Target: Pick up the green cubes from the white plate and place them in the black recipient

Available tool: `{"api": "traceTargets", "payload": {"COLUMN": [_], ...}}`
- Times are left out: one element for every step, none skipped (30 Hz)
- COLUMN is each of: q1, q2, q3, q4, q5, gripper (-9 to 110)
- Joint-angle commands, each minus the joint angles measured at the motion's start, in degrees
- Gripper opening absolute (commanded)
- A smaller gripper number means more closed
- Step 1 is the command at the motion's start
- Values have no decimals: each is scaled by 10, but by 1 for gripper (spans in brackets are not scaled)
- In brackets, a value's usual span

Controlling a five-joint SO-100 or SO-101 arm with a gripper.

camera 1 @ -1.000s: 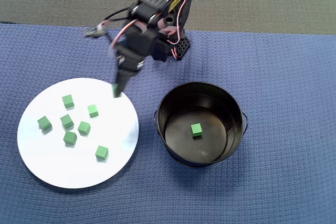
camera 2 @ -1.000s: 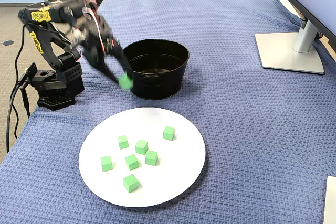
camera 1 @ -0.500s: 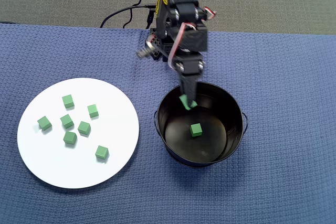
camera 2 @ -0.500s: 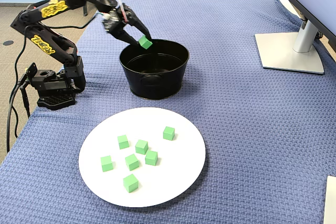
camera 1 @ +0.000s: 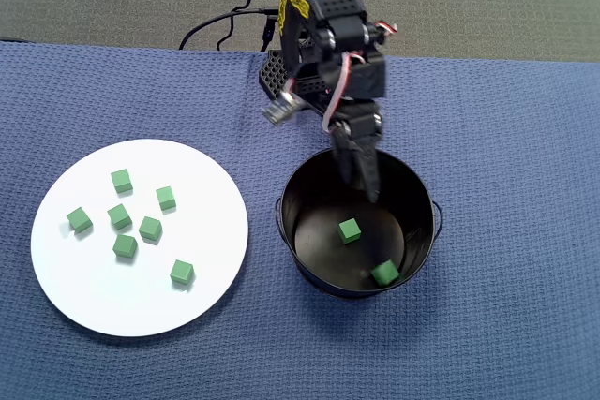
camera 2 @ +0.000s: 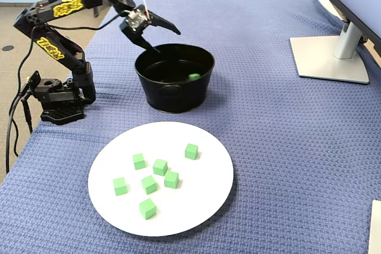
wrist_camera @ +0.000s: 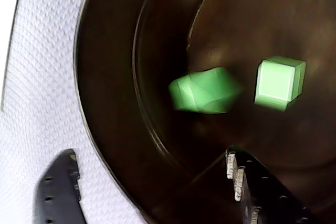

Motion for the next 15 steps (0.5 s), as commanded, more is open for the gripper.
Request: {"api": "traceTargets", "payload": {"q1": [149,198,243,283,318,346,369,388,402,412,421,427,433,439,446], "q2": [47,49,49,47,46,41,34,26,18,8,-3,-11,-21,-28,-35], "q3": [-1,19,44,72,102,129,153,171,185,194,200,209,217,224,226], "q4": [-18,-47,-85,-129,-173,-212,-244,-270,-287,-298,-308,-322,-340,-355,-362], "q5": [-169,-205,-237,-263,-293,-321,-348,-372,-395,-413,-432,-446,-456,-463,-465], "gripper": [27,24,17,11,8,5,3,2,2,4,6,7,8,9,9]}}
